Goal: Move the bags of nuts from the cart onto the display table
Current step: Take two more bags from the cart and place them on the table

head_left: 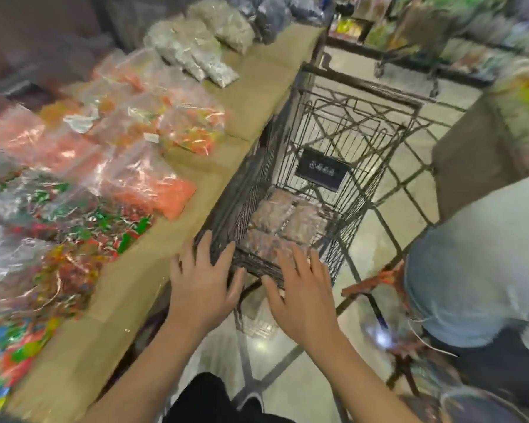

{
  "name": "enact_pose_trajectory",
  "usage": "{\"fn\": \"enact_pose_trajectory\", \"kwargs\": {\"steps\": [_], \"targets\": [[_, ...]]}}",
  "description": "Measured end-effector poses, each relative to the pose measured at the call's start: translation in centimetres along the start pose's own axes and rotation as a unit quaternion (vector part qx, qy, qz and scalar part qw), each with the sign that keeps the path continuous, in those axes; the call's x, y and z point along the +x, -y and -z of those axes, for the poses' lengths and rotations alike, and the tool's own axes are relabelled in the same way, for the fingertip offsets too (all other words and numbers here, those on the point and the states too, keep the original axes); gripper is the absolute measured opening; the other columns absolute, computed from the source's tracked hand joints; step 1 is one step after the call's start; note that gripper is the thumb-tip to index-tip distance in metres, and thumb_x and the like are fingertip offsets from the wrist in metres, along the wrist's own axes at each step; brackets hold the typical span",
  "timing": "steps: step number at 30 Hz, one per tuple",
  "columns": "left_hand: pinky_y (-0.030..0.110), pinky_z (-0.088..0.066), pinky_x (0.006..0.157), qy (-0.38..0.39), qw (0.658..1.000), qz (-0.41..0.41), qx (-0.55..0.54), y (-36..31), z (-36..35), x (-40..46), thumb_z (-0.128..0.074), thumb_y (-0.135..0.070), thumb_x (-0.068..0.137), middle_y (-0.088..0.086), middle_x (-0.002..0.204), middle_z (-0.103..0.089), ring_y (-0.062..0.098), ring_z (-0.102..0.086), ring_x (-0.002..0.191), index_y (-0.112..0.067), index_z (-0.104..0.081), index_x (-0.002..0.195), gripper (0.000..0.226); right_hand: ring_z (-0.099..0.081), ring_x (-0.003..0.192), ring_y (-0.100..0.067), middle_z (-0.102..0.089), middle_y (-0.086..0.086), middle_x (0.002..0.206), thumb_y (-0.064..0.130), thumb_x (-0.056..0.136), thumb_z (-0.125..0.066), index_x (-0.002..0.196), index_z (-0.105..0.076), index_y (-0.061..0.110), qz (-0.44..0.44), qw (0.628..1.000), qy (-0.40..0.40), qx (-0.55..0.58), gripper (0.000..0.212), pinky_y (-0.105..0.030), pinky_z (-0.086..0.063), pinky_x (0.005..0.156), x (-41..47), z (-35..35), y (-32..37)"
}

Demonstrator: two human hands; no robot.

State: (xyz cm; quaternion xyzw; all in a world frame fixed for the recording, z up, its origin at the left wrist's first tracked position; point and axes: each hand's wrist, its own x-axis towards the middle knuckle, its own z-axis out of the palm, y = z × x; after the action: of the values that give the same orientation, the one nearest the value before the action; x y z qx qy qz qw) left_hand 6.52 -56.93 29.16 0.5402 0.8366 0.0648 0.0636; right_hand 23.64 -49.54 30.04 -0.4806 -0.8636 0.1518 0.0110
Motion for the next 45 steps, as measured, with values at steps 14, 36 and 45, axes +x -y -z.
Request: {"fn": "enact_pose_trajectory", "kwargs": {"steps": [14, 36, 45], "targets": [[0.065, -0.028, 0.113, 0.110, 0.989, -0.102, 0.013, -6.6, -7.1, 27.3, -0.030, -0.056, 0.098, 0.020, 0.161, -0.034, 0.048, -0.030, 0.145, -0.024, -0.044, 0.151, 0.064, -0.009, 0.159, -0.037, -0.017, -0.006, 0.173, 0.065, 0.099, -0.013, 0.164, -0.021, 0.029, -0.139, 0.990, 0.034, 0.017, 0.075, -0.058, -0.011, 0.127, 20.7, -0.5, -10.8], [0.061, -0.020, 0.121, 0.334, 0.942, -0.012, 0.001, -12.0, -35.1, 57.5, -0.021, -0.055, 0.093, 0.025, 0.164, -0.019, 0.046, -0.019, 0.150, -0.016, -0.042, 0.150, 0.072, -0.044, 0.137, -0.047, -0.053, -0.031, 0.141, 0.056, 0.099, -0.031, 0.158, -0.026, 0.006, -0.313, 0.927, 0.155, 0.137, 0.077, -0.053, -0.040, 0.114, 51.1, -20.5, -30.7], [0.056, -0.039, 0.112, 0.310, 0.937, 0.149, -0.066, -10.5, -43.7, 59.8, -0.053, -0.046, 0.100, 0.026, 0.149, -0.040, 0.045, -0.045, 0.134, -0.009, -0.026, 0.155, 0.072, -0.056, 0.064, -0.011, -0.064, -0.004, 0.097, 0.029, 0.100, -0.064, 0.133, -0.050, 0.007, -0.482, 0.808, 0.140, 0.309, 0.042, -0.023, -0.044, 0.048, 56.2, -28.2, -35.6]]}}
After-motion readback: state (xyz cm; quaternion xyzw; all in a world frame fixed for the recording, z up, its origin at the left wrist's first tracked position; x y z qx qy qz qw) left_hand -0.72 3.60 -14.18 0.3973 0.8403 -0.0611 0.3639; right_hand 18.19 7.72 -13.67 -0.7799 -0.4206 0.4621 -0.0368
